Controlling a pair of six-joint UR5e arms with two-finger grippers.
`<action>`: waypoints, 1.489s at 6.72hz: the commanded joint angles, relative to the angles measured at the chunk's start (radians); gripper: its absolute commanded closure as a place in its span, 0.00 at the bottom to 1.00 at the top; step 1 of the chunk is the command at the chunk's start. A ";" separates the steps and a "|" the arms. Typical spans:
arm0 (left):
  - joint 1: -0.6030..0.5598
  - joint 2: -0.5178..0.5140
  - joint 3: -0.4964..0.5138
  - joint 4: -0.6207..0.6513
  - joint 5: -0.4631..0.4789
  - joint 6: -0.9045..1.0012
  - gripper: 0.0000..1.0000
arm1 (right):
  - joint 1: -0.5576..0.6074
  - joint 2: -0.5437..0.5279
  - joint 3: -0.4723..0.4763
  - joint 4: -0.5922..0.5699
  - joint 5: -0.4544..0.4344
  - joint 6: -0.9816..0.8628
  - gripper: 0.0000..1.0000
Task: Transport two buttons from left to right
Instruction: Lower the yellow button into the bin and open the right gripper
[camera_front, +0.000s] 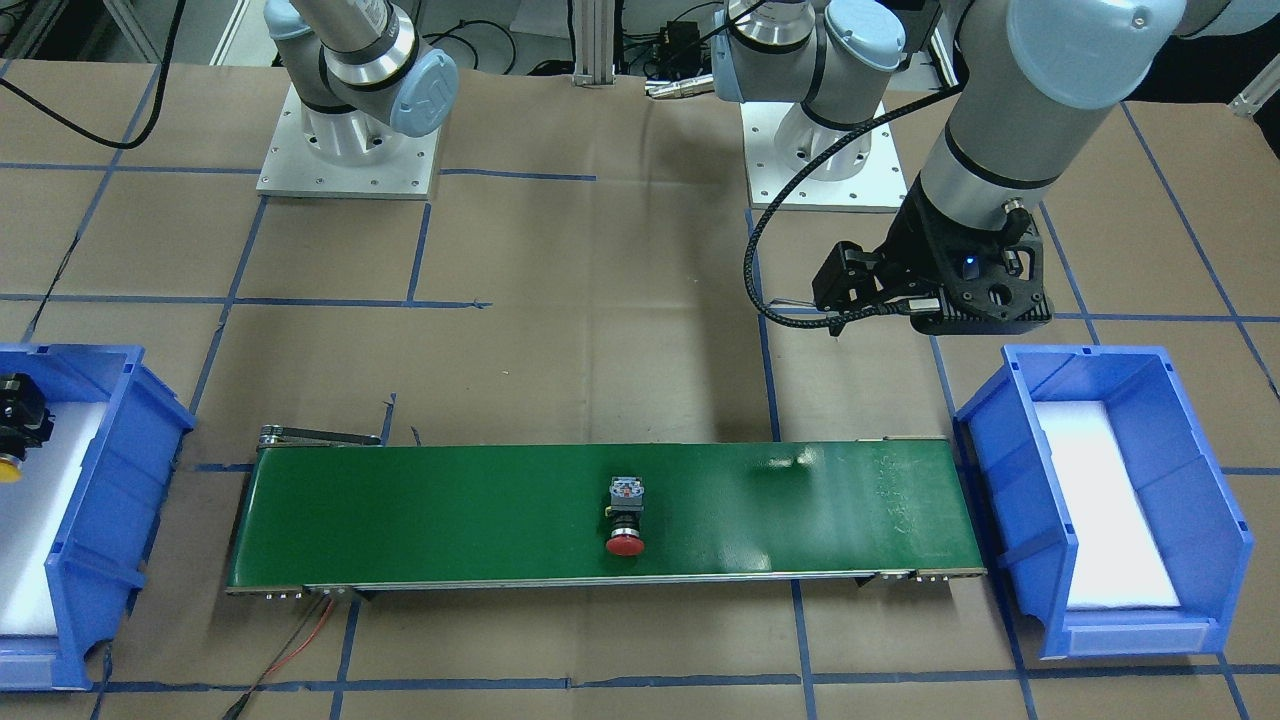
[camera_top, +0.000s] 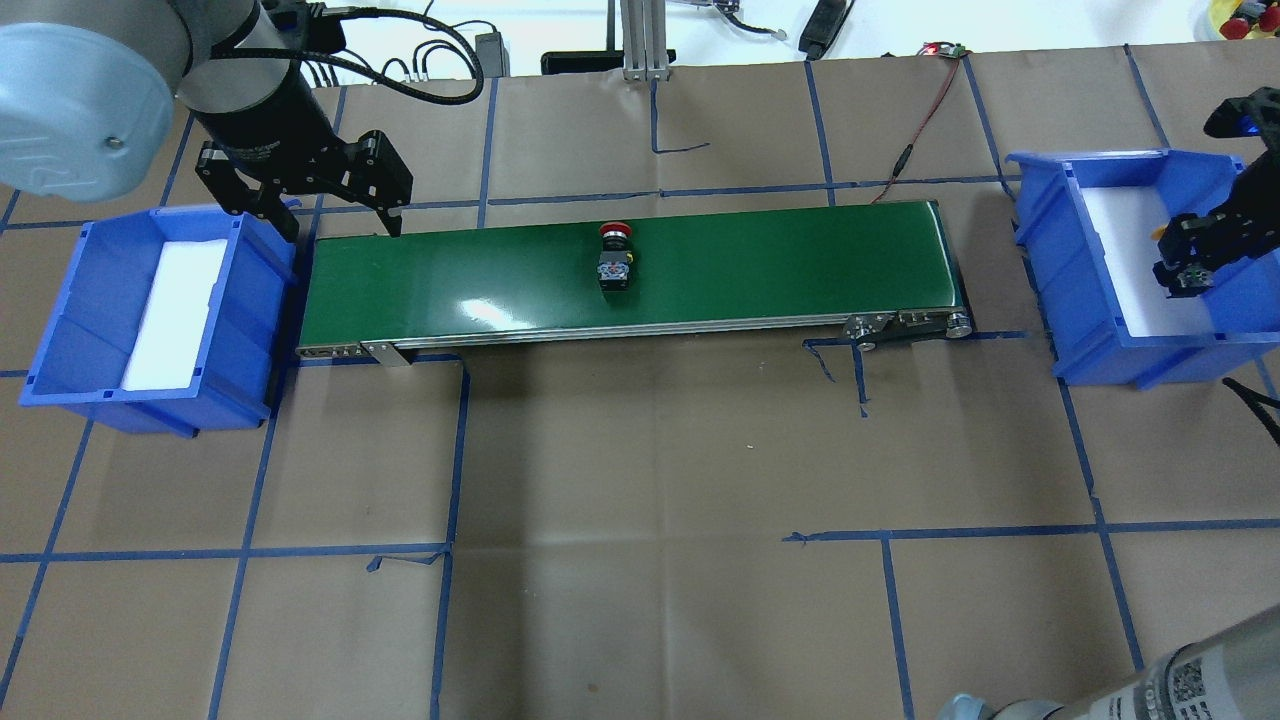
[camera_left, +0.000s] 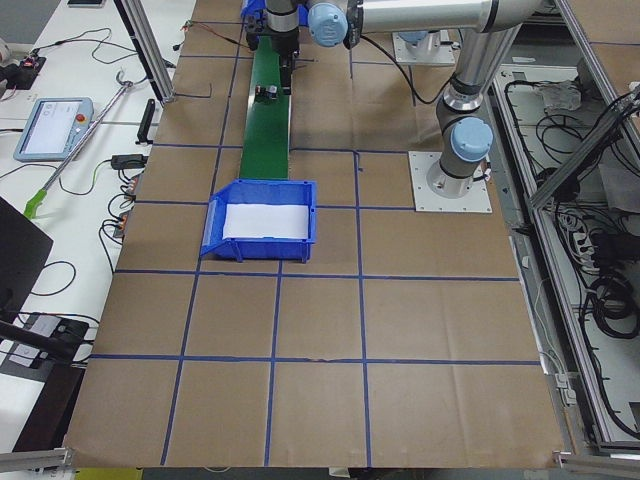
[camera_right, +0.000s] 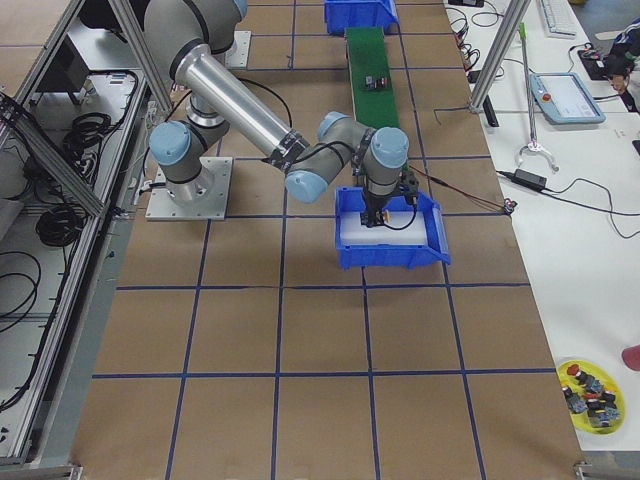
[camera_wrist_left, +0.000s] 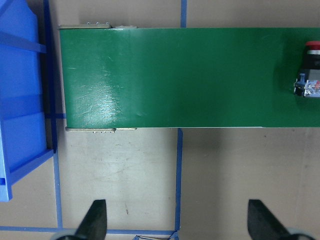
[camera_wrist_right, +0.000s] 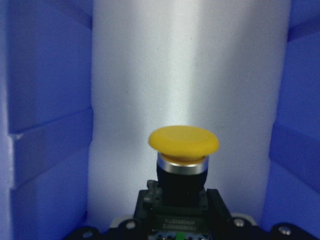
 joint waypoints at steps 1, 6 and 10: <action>0.000 0.000 0.000 0.000 0.000 0.000 0.00 | -0.001 0.039 0.071 -0.101 -0.003 -0.001 0.96; 0.000 0.000 -0.002 0.000 -0.002 0.000 0.00 | -0.001 0.073 0.075 -0.116 0.009 0.008 0.01; 0.000 0.000 0.000 0.000 0.000 0.000 0.00 | -0.001 0.067 0.068 -0.118 0.008 0.008 0.01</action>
